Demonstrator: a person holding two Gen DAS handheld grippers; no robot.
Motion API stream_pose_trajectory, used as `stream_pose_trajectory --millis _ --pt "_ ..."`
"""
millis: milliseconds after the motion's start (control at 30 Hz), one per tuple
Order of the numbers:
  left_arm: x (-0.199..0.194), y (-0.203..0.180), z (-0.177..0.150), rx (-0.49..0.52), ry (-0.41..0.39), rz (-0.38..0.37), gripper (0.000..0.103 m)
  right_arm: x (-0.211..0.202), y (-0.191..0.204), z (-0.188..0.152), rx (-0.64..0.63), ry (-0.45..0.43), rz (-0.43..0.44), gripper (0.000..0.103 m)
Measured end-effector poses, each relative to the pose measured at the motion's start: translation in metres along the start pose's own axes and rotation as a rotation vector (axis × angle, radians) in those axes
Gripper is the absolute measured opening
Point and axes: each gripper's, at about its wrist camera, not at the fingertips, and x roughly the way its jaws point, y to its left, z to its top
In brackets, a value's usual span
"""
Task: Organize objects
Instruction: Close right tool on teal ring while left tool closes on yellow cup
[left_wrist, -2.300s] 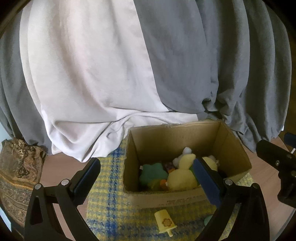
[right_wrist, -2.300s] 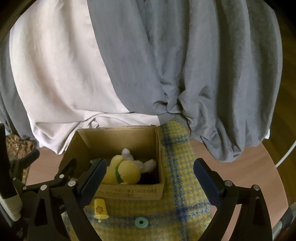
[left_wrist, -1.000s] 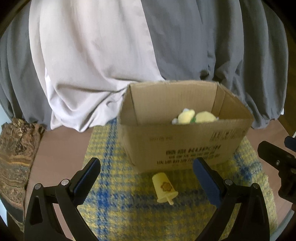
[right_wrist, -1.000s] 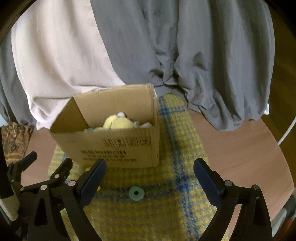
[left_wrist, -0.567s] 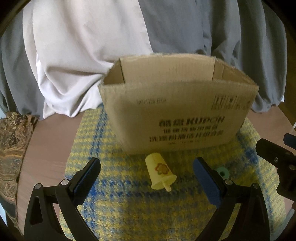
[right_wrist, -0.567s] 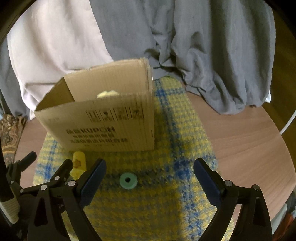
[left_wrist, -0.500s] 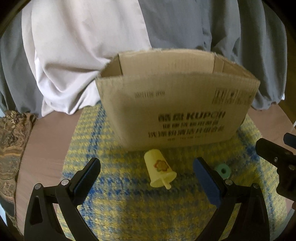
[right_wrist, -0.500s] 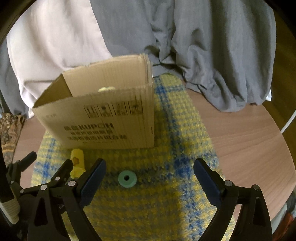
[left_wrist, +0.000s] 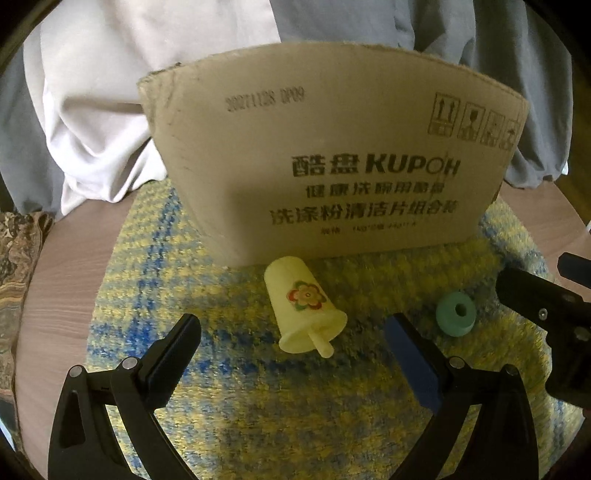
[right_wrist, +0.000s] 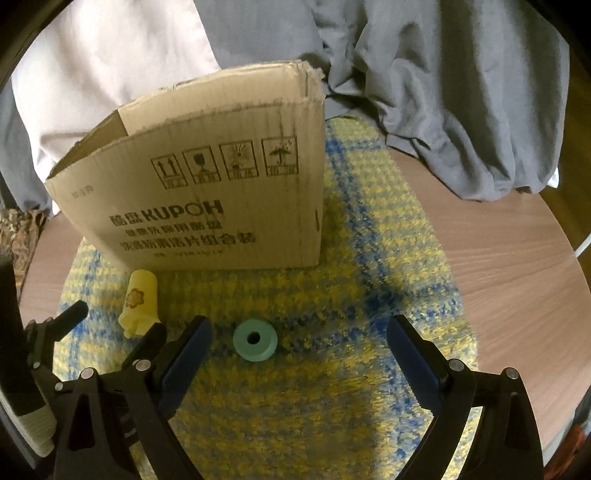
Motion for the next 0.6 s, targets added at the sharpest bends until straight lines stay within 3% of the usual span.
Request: stream_pose_trajectory --millis 133,233,300,433,500,600 --pt "0.006 -0.006 0.0 0.02 0.012 0.004 0.101 0.007 0.006 -0.003 -0.02 0.021 -0.004 0.095" --pt "0.009 -0.012 -0.001 0.036 0.02 0.007 0.091 0.011 0.009 -0.005 -0.027 0.031 -0.007 0.095" --pt "0.013 -0.012 -0.003 0.035 0.032 0.007 0.079 0.014 0.008 -0.006 -0.023 0.037 -0.009 0.095" --pt "0.017 -0.01 -0.004 0.015 0.043 0.011 0.075 0.016 0.005 -0.007 -0.009 0.041 -0.009 0.095" --pt "0.019 -0.009 -0.004 0.01 0.053 0.005 0.055 0.016 0.004 -0.007 -0.006 0.042 -0.009 0.095" --pt "0.021 -0.008 -0.006 -0.007 0.062 -0.025 0.048 0.018 0.004 -0.008 -0.007 0.046 -0.01 0.095"
